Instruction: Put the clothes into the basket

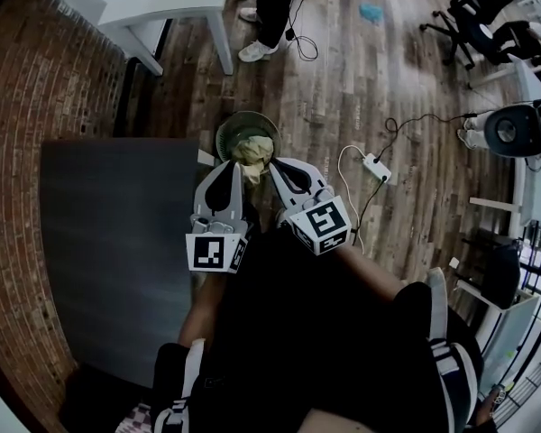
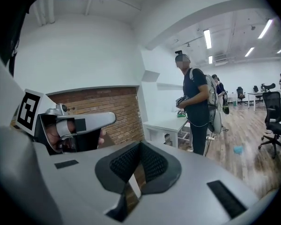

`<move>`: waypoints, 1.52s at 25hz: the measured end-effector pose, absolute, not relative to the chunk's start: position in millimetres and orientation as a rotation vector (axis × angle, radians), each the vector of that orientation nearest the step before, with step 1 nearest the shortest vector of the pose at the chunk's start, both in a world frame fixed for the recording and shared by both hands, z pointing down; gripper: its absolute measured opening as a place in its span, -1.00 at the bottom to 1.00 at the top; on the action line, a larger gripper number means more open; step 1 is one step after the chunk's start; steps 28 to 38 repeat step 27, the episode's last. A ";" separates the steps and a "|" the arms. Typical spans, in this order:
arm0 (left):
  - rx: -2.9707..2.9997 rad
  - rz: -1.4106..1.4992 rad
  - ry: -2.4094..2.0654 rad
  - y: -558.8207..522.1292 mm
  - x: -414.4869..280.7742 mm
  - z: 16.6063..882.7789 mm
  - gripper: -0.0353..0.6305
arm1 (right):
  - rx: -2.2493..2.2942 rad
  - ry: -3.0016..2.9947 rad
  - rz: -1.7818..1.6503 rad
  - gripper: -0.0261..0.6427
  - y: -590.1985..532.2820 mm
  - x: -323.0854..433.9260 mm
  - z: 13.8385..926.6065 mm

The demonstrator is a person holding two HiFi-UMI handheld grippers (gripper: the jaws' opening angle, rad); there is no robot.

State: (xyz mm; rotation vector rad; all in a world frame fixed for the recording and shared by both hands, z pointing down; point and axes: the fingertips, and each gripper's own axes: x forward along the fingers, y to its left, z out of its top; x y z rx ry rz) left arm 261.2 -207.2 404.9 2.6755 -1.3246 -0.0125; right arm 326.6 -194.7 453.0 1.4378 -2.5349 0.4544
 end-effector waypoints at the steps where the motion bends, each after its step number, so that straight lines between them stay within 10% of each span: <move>1: 2.676 -0.016 -1.330 -207.1 260.3 404.1 -0.88 | 1.434 -2.539 0.446 -0.90 -193.4 326.1 451.5; 38: 2.677 -0.008 -1.331 -185.6 261.6 410.4 -0.88 | 1.433 -2.545 0.388 -0.90 -174.3 330.4 447.6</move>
